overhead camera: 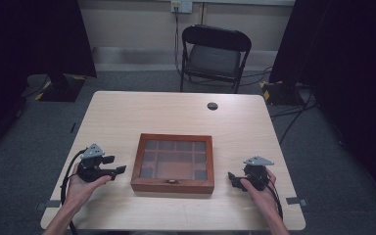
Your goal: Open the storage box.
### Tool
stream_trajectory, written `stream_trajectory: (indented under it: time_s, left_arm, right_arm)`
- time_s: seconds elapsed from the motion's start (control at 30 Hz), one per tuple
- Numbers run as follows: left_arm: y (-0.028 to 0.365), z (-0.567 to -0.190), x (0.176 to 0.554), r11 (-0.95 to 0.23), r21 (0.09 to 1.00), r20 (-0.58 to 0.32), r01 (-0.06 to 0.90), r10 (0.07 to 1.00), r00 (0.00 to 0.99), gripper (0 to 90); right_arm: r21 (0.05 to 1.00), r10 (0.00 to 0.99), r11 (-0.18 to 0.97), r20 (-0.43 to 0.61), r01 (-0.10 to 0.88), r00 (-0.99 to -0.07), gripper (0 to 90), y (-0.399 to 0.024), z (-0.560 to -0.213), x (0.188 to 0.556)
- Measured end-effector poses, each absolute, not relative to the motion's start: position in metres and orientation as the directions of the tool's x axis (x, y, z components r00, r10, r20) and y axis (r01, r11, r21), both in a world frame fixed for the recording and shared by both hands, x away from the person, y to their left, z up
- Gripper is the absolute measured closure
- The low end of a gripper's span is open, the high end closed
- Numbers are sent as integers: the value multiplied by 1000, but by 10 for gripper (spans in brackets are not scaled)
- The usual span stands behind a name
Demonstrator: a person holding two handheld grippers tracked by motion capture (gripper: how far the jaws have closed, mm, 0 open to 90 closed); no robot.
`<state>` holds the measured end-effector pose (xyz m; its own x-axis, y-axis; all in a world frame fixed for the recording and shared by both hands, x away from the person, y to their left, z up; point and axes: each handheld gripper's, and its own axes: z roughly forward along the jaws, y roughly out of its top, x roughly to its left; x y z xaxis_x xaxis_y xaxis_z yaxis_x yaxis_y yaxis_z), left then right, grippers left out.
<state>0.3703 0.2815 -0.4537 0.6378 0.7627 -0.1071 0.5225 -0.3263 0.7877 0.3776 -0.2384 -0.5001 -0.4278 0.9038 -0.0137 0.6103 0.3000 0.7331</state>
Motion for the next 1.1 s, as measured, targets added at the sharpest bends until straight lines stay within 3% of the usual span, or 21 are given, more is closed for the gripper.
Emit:
stream_trajectory:
  time_s: [0.8, 1.1]
  left_arm:
    - [256, -436, 373, -286, 821, -213, 494, 650, 729, 429]
    - [235, -428, 376, -313, 825, -195, 470, 623, 758, 435]
  right_arm:
    - [733, 903, 300, -12, 611, -429, 127, -238, -500, 378]
    - [733, 903, 300, -12, 611, -429, 127, -238, -500, 378]
